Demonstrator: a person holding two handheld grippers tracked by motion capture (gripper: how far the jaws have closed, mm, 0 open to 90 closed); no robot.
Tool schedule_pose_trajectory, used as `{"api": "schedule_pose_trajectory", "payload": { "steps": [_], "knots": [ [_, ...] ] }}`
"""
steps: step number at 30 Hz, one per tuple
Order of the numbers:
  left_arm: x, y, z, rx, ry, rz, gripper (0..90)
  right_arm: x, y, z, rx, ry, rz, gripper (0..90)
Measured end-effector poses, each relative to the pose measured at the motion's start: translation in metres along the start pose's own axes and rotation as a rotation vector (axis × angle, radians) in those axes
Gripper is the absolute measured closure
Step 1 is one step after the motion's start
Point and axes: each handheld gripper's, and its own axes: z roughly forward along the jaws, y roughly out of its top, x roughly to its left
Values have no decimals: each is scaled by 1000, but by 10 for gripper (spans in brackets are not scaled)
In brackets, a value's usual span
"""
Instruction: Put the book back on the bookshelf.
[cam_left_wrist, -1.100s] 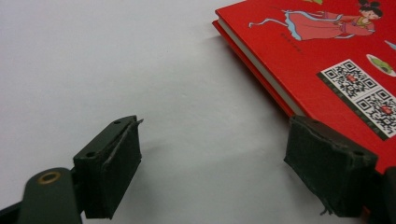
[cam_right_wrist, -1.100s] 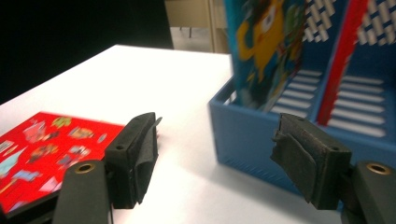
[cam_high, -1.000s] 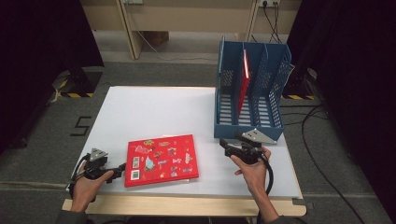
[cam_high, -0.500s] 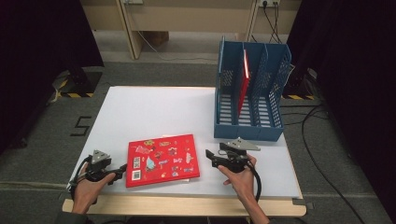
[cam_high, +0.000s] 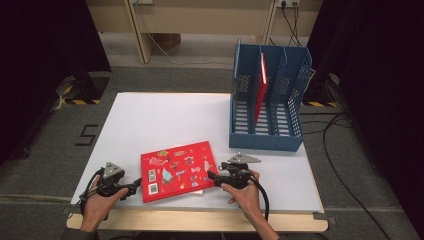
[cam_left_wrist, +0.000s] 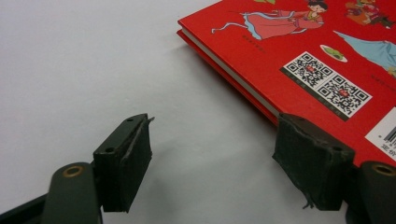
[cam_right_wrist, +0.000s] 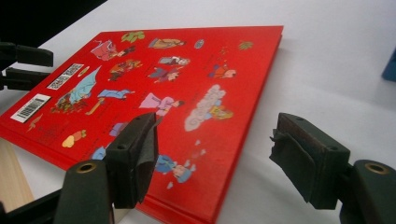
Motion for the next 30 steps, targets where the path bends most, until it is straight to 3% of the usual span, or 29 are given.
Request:
{"api": "schedule_pose_trajectory", "payload": {
  "steps": [7,12,15,24,27,30],
  "knots": [
    [-6,1,3,-5,-17,12,250,-1,-2,9,40,6,17,301],
    [-8,2,4,-3,-13,10,233,-4,-4,13,54,27,59,280],
    [-11,4,6,-5,-9,18,235,-8,-5,15,50,27,94,271],
    [-12,4,6,0,-21,5,255,-13,-6,16,45,45,130,262],
    [-14,4,6,2,-19,17,278,-14,-5,16,37,50,162,258],
    [-14,2,7,10,-41,-2,321,-16,-4,14,0,77,229,269]
  ]
}}
